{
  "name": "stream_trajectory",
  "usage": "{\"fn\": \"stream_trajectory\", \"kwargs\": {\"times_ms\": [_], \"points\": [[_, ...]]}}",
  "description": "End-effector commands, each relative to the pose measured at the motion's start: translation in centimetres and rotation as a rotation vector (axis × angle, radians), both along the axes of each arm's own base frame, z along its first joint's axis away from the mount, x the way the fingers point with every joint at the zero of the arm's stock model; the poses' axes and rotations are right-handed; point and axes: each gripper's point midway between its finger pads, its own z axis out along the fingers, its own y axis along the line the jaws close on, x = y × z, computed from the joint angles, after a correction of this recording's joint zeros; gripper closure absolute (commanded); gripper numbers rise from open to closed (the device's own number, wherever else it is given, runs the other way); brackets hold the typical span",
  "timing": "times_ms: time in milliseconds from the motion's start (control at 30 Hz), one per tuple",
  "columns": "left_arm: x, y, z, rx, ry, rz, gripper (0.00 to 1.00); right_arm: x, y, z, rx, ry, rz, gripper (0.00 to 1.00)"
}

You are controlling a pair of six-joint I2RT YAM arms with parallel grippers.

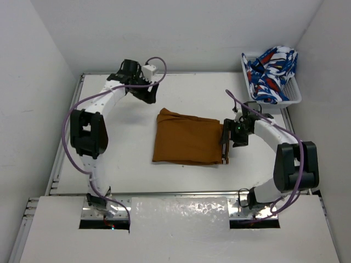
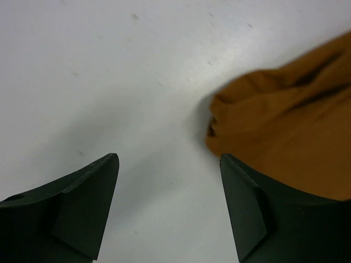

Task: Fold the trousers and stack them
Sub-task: Fold the trousers

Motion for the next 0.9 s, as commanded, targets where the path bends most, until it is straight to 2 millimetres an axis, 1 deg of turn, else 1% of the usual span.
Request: {"fn": "stream_trajectory", "kwargs": {"times_ms": [0, 33, 67, 100, 133, 200, 233, 267, 333, 367, 400, 433, 467, 500, 567, 600, 667, 700, 733, 800, 833, 867], "points": [[-5.6, -1.5, -1.2, -0.111, 0.171, -0.029, 0.27, -0.4, 1.9, 0.2, 0.107, -0.008, 0.002, 0.30], [-7.5, -1.2, -3.3, -0.113, 0.235, -0.009, 0.25, 0.2, 2.1, 0.1, 0.123, -0.025, -0.009, 0.29], [-7.8, -1.1, -4.1, -0.115, 0.243, 0.003, 0.25, 0.3, 2.5, 0.1, 0.144, -0.026, -0.007, 0.28], [-8.7, -0.8, -5.4, -0.106, 0.278, 0.020, 0.25, 0.4, 2.6, 0.0, 0.155, -0.026, -0.009, 0.27], [-8.8, -0.8, -5.3, -0.109, 0.275, 0.025, 0.25, 0.9, 2.9, -0.3, 0.167, -0.029, -0.014, 0.27], [-9.0, -0.7, -5.7, -0.113, 0.270, 0.032, 0.25, 1.1, 3.1, -1.1, 0.180, -0.009, -0.022, 0.28], [-8.9, -0.7, -5.6, -0.112, 0.264, 0.033, 0.25, 0.7, 3.0, -2.5, 0.171, 0.041, -0.034, 0.30], [-8.9, -0.6, -5.6, -0.105, 0.261, 0.036, 0.25, 0.5, 2.7, -3.2, 0.156, 0.064, -0.043, 0.44], [-8.5, 0.0, -5.3, -0.077, 0.240, 0.046, 0.25, 0.0, 1.7, -4.7, 0.099, 0.092, -0.058, 0.60], [-8.4, 0.4, -5.2, -0.058, 0.231, 0.054, 0.25, -0.6, 1.2, -5.3, 0.074, 0.109, -0.061, 0.67], [-8.3, 0.6, -4.8, -0.053, 0.218, 0.057, 0.25, -0.7, -0.3, -5.7, 0.022, 0.109, -0.073, 0.81], [-8.4, 0.8, -4.7, -0.043, 0.210, 0.059, 0.25, -1.5, -1.1, -5.9, -0.003, 0.130, -0.079, 0.88], [-8.4, 0.9, -4.2, -0.042, 0.198, 0.058, 0.25, -1.7, -1.9, -5.9, -0.023, 0.133, -0.086, 0.96], [-8.4, 1.0, -4.2, -0.038, 0.195, 0.059, 0.25, -1.8, -3.6, -6.0, -0.051, 0.138, -0.123, 0.97], [-8.5, 1.2, -3.9, -0.032, 0.183, 0.060, 0.25, -1.6, -5.1, -5.3, -0.083, 0.119, -0.147, 0.98], [-8.5, 1.3, -3.9, -0.029, 0.185, 0.060, 0.25, -1.2, -6.2, -4.7, -0.109, 0.112, -0.170, 0.99], [-8.4, 1.4, -3.8, -0.028, 0.179, 0.063, 0.25, -1.0, -7.4, -4.2, -0.150, 0.100, -0.160, 0.99], [-8.4, 1.5, -3.9, -0.026, 0.182, 0.065, 0.25, -1.1, -8.4, -4.0, -0.180, 0.106, -0.172, 0.99], [-8.4, 1.5, -3.9, -0.026, 0.181, 0.062, 0.25, -0.6, -8.9, -3.5, -0.191, 0.094, -0.175, 0.99], [-8.5, 1.4, -3.8, -0.026, 0.182, 0.059, 0.25, -1.0, -9.9, -3.1, -0.201, 0.106, -0.179, 0.98], [-8.5, 1.5, -3.9, -0.023, 0.183, 0.060, 0.25, -0.9, -10.8, -2.8, -0.236, 0.109, -0.191, 0.98], [-8.5, 1.6, -3.8, -0.017, 0.177, 0.062, 0.25, -1.5, -11.8, -2.7, -0.254, 0.129, -0.208, 0.98]]}}
